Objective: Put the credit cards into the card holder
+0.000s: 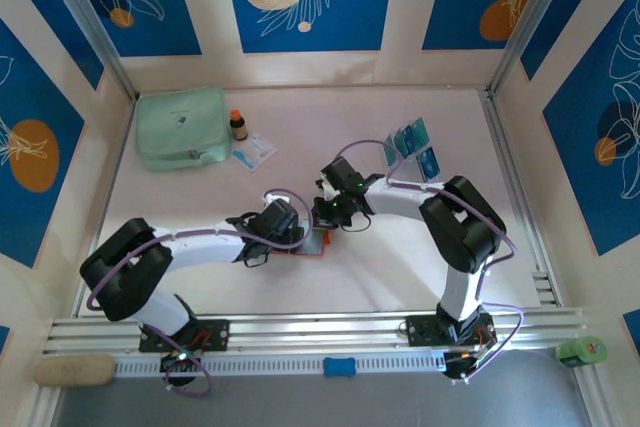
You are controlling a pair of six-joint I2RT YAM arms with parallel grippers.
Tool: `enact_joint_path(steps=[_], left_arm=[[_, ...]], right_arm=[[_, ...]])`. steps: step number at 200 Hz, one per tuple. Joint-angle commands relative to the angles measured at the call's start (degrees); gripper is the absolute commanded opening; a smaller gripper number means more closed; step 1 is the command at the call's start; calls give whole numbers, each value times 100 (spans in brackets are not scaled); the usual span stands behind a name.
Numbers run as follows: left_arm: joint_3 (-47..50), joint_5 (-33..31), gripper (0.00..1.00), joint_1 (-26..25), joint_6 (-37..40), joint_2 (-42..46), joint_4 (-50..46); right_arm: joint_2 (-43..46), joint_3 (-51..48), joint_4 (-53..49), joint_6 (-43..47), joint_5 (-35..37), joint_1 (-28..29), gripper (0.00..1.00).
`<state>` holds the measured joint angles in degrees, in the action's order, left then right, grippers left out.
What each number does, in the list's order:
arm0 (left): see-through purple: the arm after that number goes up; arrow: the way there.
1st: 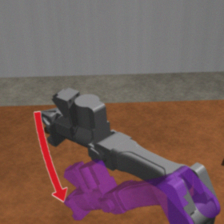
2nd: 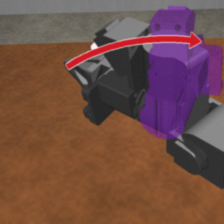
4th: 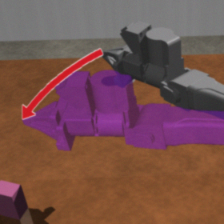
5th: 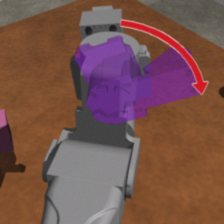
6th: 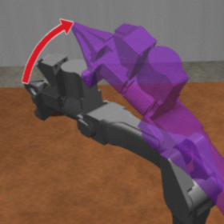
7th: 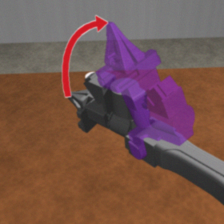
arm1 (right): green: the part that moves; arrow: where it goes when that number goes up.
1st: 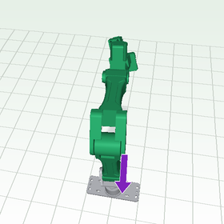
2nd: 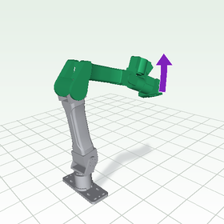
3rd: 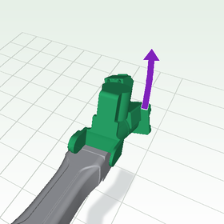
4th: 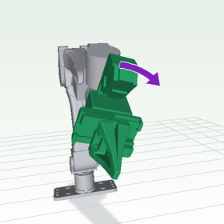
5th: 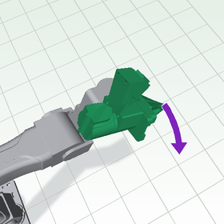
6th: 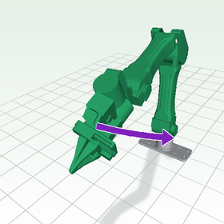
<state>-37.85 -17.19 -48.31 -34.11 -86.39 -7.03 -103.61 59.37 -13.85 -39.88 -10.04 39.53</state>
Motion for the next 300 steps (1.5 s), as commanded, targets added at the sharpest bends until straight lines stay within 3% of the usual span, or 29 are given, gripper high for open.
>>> enact_joint_path(steps=[1,62,88,167,202,224,254,300], left_arm=[[145,-39,88,-56,-19,-51,-73],[155,-29,88,-55,-13,10,-63],[154,-33,88,-55,0,34,-77],[119,-19,88,-59,-6,126,-82],[98,-47,93,-57,-25,284,-133],[40,-108,96,-56,-32,503,-282],[-8,-294,100,-43,-33,1009,-512],[14,-513,100,52,39,1776,-831]], right_arm=[[266,-234,-24,-196,59,-33,13],[3,-366,172,-345,-6,10,21],[-122,-348,224,-371,-75,2,29],[-278,-46,313,-328,-706,-103,29],[-206,64,268,-342,-858,-97,28],[-58,98,230,-408,-927,-60,29],[99,216,103,-504,-912,78,39],[2,584,-64,-622,-781,313,45]])
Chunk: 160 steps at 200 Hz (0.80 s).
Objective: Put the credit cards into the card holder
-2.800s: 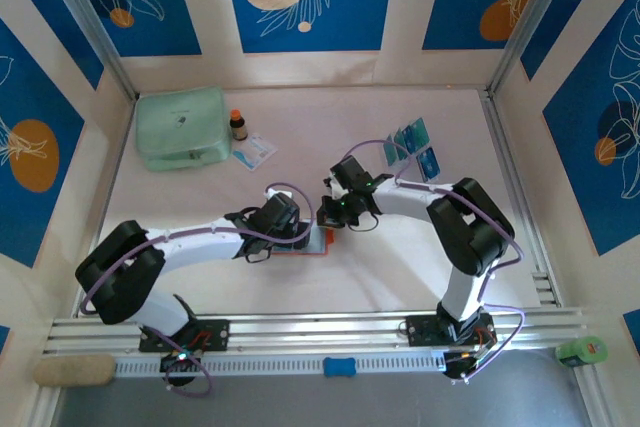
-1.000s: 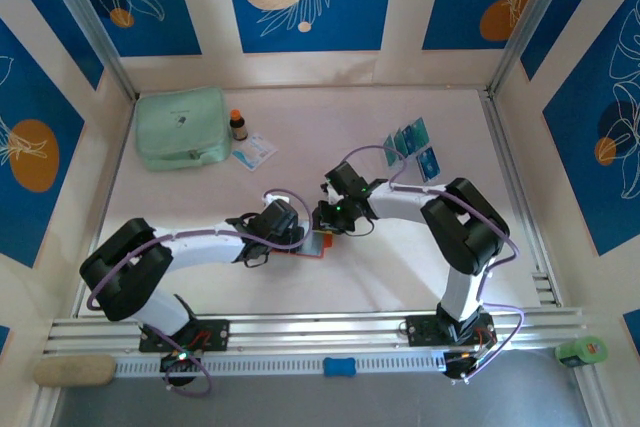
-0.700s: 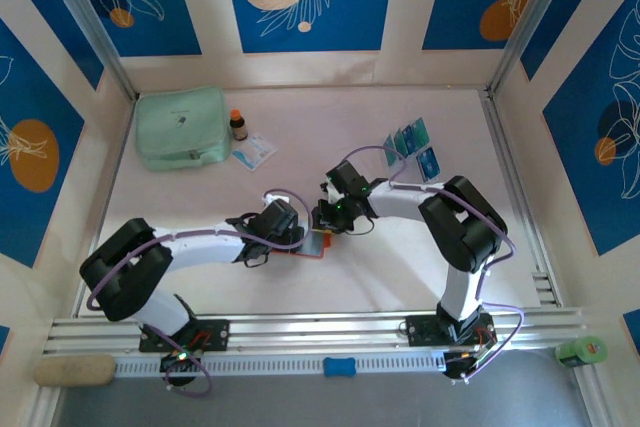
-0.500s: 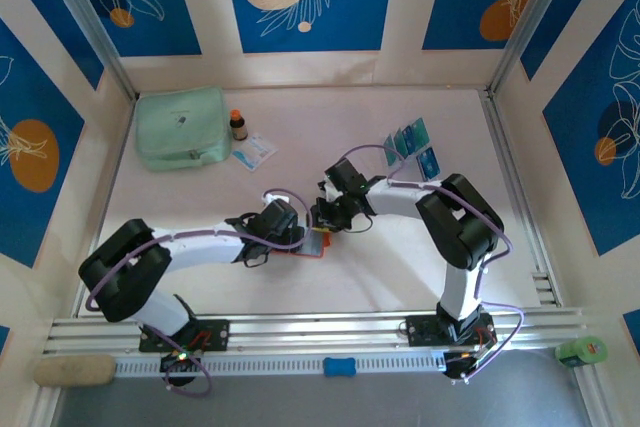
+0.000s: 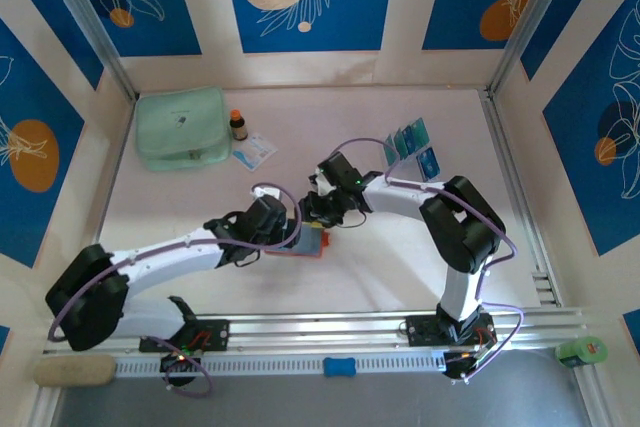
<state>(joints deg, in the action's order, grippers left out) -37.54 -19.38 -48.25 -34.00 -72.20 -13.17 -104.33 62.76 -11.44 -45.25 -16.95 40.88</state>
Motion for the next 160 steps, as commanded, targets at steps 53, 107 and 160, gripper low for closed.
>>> enact_joint_path(steps=[53,107,160], left_arm=[[69,-382,100,152,50,908,-395],[124,-407,100,197,37,1050,-472],[172,-409,100,204,-8,1086,-517]], right_arm=[[-470,881,-438,-123,-33,354,48],[-1200,1448,-403,-195,-85,447,49],[-1178,1535,-455,-159,-223,381,48]])
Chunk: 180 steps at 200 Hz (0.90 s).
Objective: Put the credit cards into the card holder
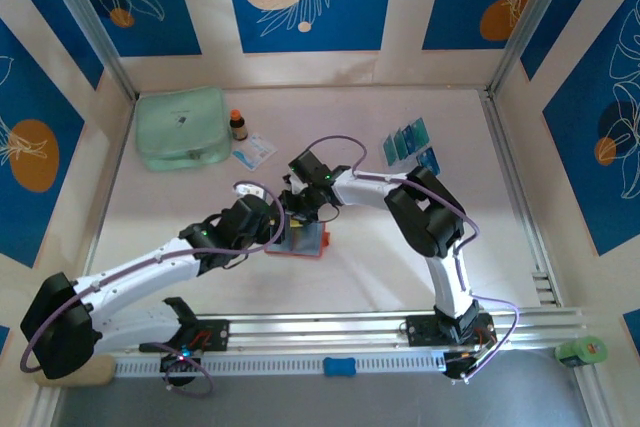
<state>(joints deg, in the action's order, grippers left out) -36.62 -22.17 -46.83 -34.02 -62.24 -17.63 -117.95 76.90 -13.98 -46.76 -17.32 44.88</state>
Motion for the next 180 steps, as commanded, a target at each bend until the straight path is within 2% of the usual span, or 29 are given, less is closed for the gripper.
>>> enact_joint_path(steps=[1,62,87,113,153,180], left_arm=[[78,-129,100,56,-7,89,-73],[54,-62,100,62,-52,-114,67],[6,-9,100,60,-22,-307,155],[-54,34,100,64,21,-571,241],[-142,92,100,64,29,-1000,424],[-250,109,100,60,65,-1273,425]], right_arm=[[197,118,-202,-4,-185,-21,48],[1395,-626,-180,22,44,-389,48],[1881,-1055,-436,111,377,-543,48],[2281,-1437,-939,330,1020,-578,48],[2260,-1608,-1786,657,2069,-306,49],[1987,-1587,-1984,710,2421,-61,49]])
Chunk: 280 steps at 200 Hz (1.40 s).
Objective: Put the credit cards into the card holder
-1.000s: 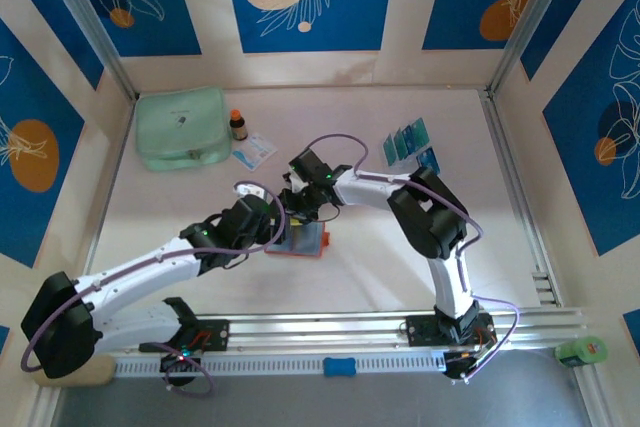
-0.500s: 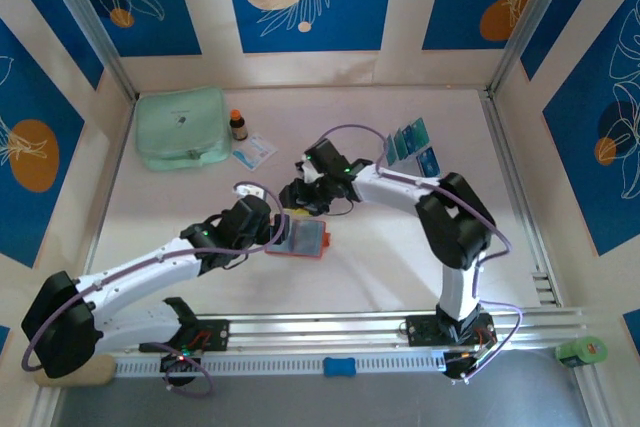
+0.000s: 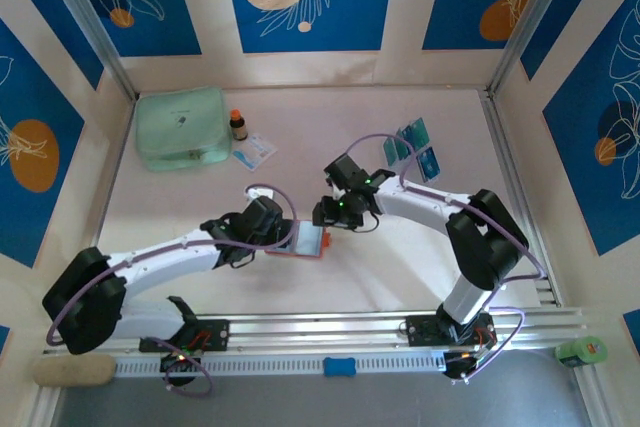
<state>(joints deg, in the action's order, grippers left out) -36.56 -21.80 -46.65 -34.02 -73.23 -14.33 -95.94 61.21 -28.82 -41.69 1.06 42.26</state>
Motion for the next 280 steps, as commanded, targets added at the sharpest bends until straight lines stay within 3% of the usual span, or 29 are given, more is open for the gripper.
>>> enact_joint_path(steps=[1,42,75,94,118,139,156,217,248,280], left_arm=[[-256,76,100,43,72,-178,100],[-291,68,100,43,81,-306,109],[-308,75,100,43,71,-349,131],[-307,79,100,44,81,-361,125],[-265,82,100,50,84,-360,145],[-231,95,100,45,75,-368,175],[-204,114,100,45,46,-385,198],[-187,242,100,46,-15,-515,324],[-159,345,100,45,-28,-595,432],[-150,427,100,43,-11,-685,479]], right_arm=[[-227,-11,-501,204,585,207,49],[-426,-89,-518,249,687,240,40],[-217,-293,-546,293,806,70,10],[-6,-515,-529,352,799,-97,0],[264,-831,-482,443,694,-320,2],[509,-951,-504,562,483,-485,35],[773,-865,-651,665,414,-636,45],[1128,72,-1189,1305,392,-1858,45],[488,1070,-1518,1758,694,-2413,44],[-425,2363,-2004,2117,1400,-2571,39]])
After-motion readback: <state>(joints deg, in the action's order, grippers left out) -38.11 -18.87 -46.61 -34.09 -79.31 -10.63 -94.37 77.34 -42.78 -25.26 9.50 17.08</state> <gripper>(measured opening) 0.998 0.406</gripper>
